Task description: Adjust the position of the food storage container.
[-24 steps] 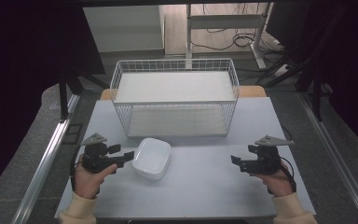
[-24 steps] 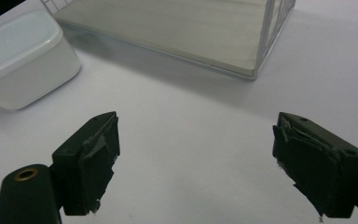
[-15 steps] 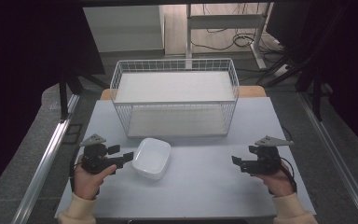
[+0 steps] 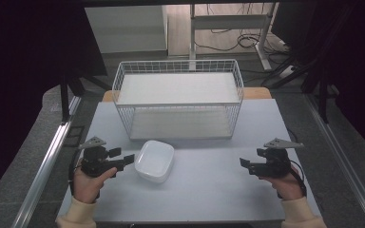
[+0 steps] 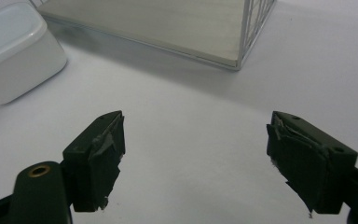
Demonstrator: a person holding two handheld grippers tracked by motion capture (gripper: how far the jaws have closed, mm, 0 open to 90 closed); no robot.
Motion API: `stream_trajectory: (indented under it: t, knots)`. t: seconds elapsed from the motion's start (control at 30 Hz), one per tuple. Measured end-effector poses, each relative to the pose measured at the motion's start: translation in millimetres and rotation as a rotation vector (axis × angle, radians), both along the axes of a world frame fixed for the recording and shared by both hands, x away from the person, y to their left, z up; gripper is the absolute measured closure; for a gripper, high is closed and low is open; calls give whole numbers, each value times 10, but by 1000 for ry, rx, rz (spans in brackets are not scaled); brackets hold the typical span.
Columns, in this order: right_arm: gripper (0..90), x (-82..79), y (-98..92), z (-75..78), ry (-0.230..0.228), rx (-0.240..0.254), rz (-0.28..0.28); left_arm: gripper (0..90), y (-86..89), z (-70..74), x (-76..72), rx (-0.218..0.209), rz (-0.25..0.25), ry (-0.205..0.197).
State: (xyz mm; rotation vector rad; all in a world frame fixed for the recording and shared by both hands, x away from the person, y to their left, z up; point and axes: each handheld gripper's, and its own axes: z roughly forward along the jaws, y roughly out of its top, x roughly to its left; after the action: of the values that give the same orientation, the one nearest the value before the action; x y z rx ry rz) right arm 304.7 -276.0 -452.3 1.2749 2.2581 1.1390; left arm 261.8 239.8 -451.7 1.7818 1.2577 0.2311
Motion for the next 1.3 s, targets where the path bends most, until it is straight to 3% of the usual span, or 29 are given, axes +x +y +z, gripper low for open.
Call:
stream_trajectory:
  t: [0.17, 0.3, 0.6, 0.87, 0.9, 1.13, 1.3]
  knots:
    - [199, 15, -21, -17, 9, 2, -2, 309, 10, 35, 45, -3, -1, -9]
    - [201, 3, -17, 11, 7, 1, 5, 318, 41, 148, 85, -3, 0, -19]
    - [204, 12, -43, 26, 9, -5, -13, 373, 95, 227, 228, 20, 15, 5]
    - [204, 26, -24, 13, 16, -19, -12, 522, 82, 156, 470, 72, 2, 88]
    - [204, 28, -21, 9, 18, -20, -12, 539, 65, 104, 538, 90, -3, 113]
    - [204, 38, -26, -21, 26, -29, -16, 636, -16, -55, 696, 149, -14, 178]
    - [204, 41, -15, -34, 29, -39, -16, 835, -80, -128, 737, 191, -25, 207]
